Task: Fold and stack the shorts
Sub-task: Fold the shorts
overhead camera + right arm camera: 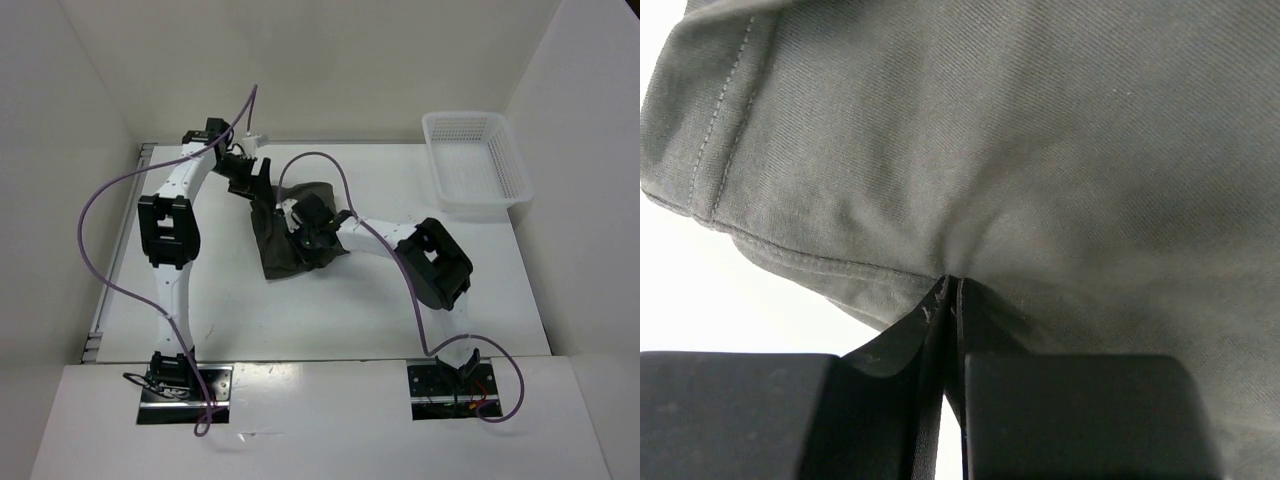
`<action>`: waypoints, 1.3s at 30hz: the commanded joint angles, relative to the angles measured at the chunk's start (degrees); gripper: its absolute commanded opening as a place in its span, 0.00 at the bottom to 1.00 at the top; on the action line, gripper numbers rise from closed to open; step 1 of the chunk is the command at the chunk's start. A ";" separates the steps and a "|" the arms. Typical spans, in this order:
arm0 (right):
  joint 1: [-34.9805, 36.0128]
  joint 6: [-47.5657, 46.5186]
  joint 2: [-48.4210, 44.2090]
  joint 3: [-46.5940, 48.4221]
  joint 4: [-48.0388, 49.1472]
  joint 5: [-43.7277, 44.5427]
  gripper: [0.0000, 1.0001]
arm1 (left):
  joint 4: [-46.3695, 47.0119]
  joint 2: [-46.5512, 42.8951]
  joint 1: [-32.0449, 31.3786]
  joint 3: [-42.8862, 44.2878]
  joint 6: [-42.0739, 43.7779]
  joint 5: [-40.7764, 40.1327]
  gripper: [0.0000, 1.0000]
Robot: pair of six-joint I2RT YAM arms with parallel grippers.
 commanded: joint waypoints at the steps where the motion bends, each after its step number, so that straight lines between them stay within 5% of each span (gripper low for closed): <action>1: 2.15 0.15 -4.03 -2.30 3.17 -1.07 0.10 | 1.50 5.95 -0.95 3.92 -3.92 -9.31 1.00; 16: 5.76 -5.56 -10.70 -8.90 1.60 0.60 0.08 | 3.08 11.51 -1.48 13.34 -3.93 -20.49 1.00; 22: 6.29 -8.29 -18.08 -9.26 -1.75 -3.80 0.17 | 4.14 4.05 -1.48 14.40 -1.47 -15.15 1.00; 26: 1.64 -2.17 -19.41 -6.98 -0.53 -3.18 0.17 | 4.66 -2.37 -1.48 12.65 -0.94 -11.45 1.00; 35: -7.42 0.15 -13.09 -8.20 2.64 -2.57 0.08 | 5.02 -20.04 -5.86 -15.54 8.27 -1.60 1.00; 39: -9.36 0.15 -11.07 -8.73 2.64 -4.23 0.03 | 0.71 -21.11 -9.39 -31.45 12.95 -0.11 0.74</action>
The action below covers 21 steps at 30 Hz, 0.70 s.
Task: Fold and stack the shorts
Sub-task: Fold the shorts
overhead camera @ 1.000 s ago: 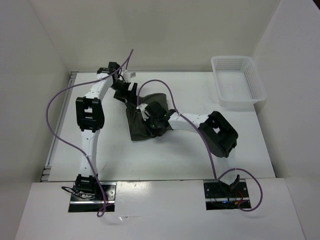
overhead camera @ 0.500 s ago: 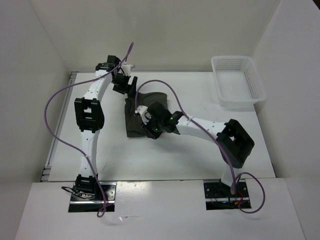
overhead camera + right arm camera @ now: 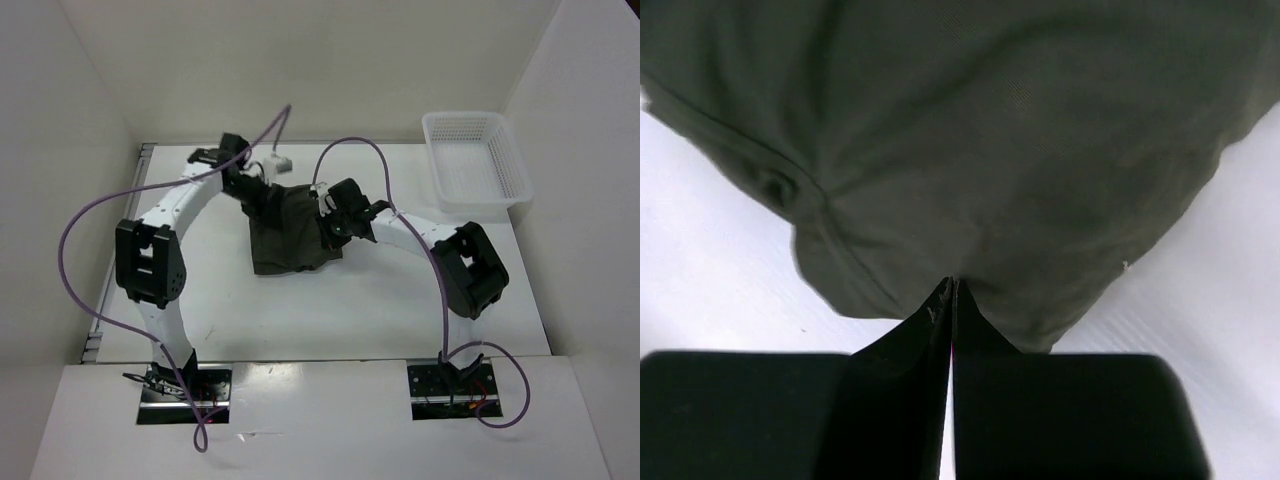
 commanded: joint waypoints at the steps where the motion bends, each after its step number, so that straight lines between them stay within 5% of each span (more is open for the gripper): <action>1: -1.27 0.69 1.59 -0.03 2.25 -1.96 0.01 | -5.52 2.74 -2.02 -11.64 6.08 4.03 0.66; 3: -1.27 1.92 1.60 -0.64 2.25 -3.19 0.01 | -4.21 2.74 -2.02 -16.40 5.56 2.98 0.55; 12: -3.81 10.61 6.78 -3.71 3.04 1.09 0.00 | 3.80 8.53 -0.27 -21.68 -2.44 -10.55 0.57; 21: -5.41 13.00 6.78 -6.71 2.51 2.43 0.00 | 6.26 9.59 2.45 -26.08 -2.44 -9.87 0.57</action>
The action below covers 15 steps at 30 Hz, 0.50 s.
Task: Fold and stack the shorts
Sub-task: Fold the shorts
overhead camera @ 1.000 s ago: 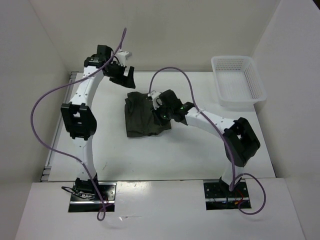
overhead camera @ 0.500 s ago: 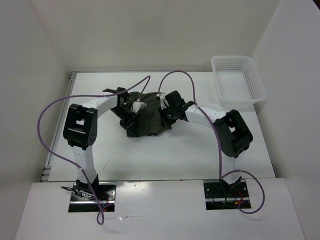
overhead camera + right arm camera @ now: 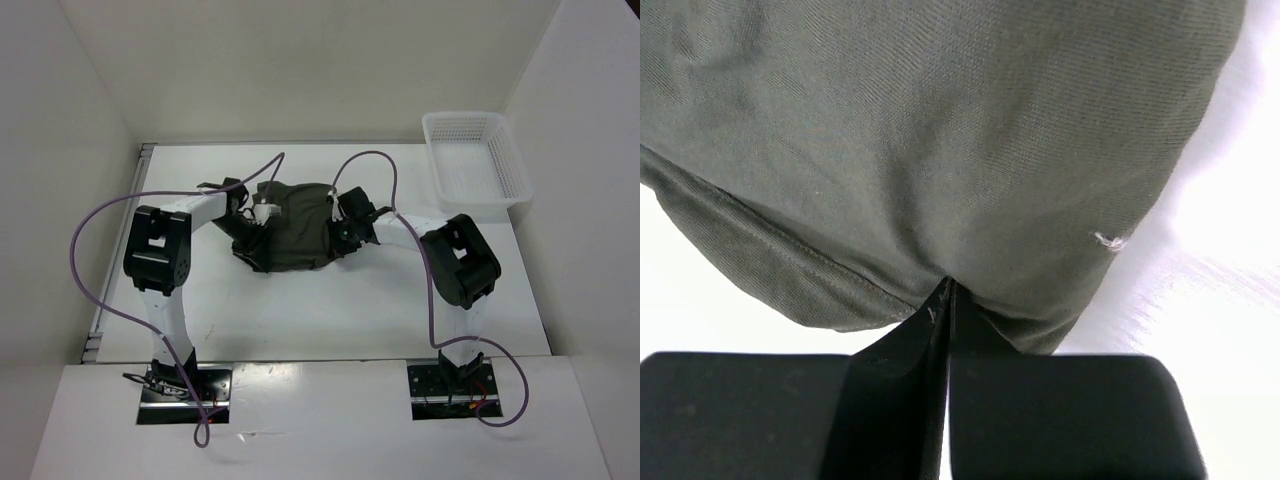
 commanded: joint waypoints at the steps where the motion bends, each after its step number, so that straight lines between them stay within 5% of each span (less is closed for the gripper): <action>1: -0.92 -0.20 0.95 -1.68 -1.05 4.66 0.00 | 2.37 1.97 2.17 -2.91 1.56 -4.79 0.57; 6: -0.92 -5.91 -4.22 1.57 -4.64 -1.57 0.04 | -1.92 -3.90 2.79 -1.78 7.26 -3.40 0.60; 9: -0.92 -7.33 -6.26 6.48 -7.10 -6.76 0.21 | -8.50 -10.75 2.79 3.31 16.21 5.21 0.76; 10: -0.92 -7.33 -6.78 9.28 -7.11 -8.25 0.44 | -9.66 -12.09 2.79 5.24 18.76 8.45 0.80; 12: -1.62 -7.33 -6.79 12.20 -7.90 -8.97 0.65 | -10.29 -13.07 2.79 11.46 17.92 9.80 0.86; 15: -4.69 -2.42 -5.04 17.12 -7.38 -10.81 0.79 | -8.45 -9.21 3.41 17.11 10.46 8.40 0.92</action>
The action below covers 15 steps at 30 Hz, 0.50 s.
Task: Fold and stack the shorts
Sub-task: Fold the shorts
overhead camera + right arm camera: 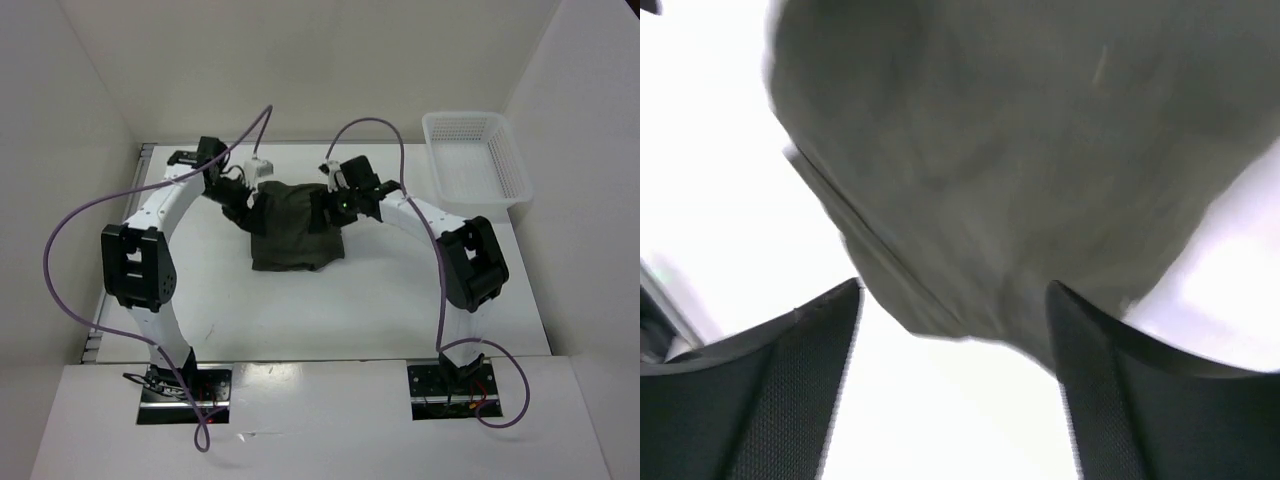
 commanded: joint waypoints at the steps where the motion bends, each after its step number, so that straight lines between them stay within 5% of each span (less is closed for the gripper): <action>1: -4.24 3.80 -0.51 6.98 0.47 -2.31 0.85 | 0.71 1.90 0.50 7.76 -6.02 2.56 0.95; 7: -8.55 6.80 11.07 16.83 0.56 -0.54 0.89 | 7.12 14.38 1.12 15.07 -18.44 -4.99 1.00; 15: -9.08 9.61 21.47 24.92 2.41 -0.55 0.89 | 10.03 18.16 1.12 15.00 -20.39 -7.02 0.95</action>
